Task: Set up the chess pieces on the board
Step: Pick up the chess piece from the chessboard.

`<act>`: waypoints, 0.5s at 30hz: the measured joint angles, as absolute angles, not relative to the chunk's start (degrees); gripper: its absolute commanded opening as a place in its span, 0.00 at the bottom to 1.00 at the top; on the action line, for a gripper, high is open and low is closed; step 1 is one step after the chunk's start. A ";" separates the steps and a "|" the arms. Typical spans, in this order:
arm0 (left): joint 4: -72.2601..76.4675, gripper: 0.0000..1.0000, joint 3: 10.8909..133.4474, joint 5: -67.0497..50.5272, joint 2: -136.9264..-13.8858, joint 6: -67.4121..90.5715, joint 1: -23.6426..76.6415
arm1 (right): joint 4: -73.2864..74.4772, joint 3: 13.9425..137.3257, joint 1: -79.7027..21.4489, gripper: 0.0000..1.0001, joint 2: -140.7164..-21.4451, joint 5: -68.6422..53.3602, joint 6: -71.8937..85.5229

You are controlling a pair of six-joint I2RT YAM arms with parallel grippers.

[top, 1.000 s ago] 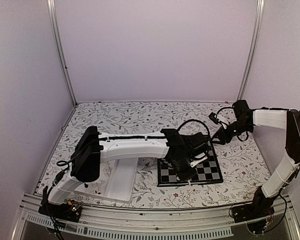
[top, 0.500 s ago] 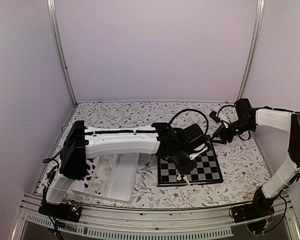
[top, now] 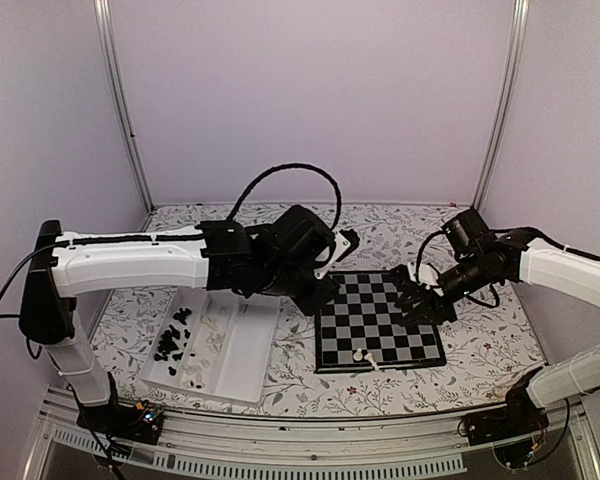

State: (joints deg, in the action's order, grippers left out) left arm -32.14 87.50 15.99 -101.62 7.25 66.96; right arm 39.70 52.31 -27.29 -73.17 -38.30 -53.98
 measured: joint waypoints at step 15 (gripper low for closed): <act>-27.49 0.49 76.31 18.90 -95.20 14.20 64.10 | 28.14 38.59 -47.62 0.51 -73.54 -20.82 -51.81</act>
